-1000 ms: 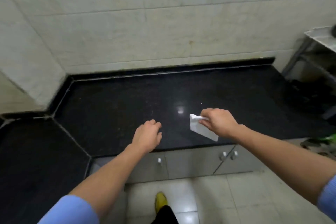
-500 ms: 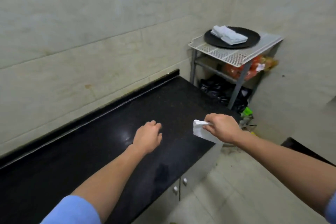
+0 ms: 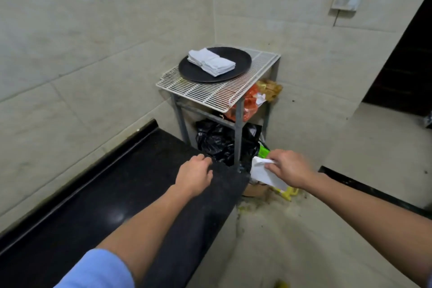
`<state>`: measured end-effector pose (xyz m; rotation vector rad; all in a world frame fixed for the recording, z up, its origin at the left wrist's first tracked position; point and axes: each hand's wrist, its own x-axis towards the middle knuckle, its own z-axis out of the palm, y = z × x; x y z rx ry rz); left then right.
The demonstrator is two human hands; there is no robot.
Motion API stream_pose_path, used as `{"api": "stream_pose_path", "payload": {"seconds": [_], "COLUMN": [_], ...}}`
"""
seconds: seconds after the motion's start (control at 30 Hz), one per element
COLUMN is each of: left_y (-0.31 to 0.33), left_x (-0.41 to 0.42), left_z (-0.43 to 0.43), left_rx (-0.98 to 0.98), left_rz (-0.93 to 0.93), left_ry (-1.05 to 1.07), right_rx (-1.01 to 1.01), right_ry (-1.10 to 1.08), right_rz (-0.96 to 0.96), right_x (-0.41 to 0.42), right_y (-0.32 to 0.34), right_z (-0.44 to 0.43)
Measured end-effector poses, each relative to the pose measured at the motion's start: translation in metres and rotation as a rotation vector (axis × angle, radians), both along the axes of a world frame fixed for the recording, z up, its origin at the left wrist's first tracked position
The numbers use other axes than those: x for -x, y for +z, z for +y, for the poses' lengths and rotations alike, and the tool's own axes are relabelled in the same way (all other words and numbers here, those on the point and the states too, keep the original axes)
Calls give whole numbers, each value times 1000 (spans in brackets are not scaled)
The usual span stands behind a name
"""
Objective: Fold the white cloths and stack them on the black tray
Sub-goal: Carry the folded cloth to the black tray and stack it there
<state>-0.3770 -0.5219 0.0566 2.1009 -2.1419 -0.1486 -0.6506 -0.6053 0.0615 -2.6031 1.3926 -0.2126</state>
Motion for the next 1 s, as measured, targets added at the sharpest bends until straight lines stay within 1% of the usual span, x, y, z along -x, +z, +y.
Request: {"api": "stream_pose_path", "payload": {"seconds": [0.13, 0.23, 0.43, 0.57, 0.73, 0.87, 1.0], "left_y": [5, 15, 47, 69, 83, 87, 85], "left_x": [45, 63, 54, 33, 11, -10, -31], "left_z": [-62, -96, -165, -220, -299, -353, -389], "left_rx": [23, 56, 152, 210, 291, 280, 265], "left_rz": [30, 47, 18, -10, 28, 106, 141], "left_ry": [28, 67, 142, 234, 349, 444, 515], "right_rx": [3, 9, 83, 156, 273, 292, 314], "right_ry": [23, 44, 90, 127, 215, 271, 338], "right_rz": [-11, -39, -134, -192, -170, -184, -206], "right_x": [37, 52, 52, 34, -2, -35, -78], "right_y": [13, 36, 70, 88, 119, 142, 162], "right_z": [-70, -117, -200, -259, -332, -384, -430]}}
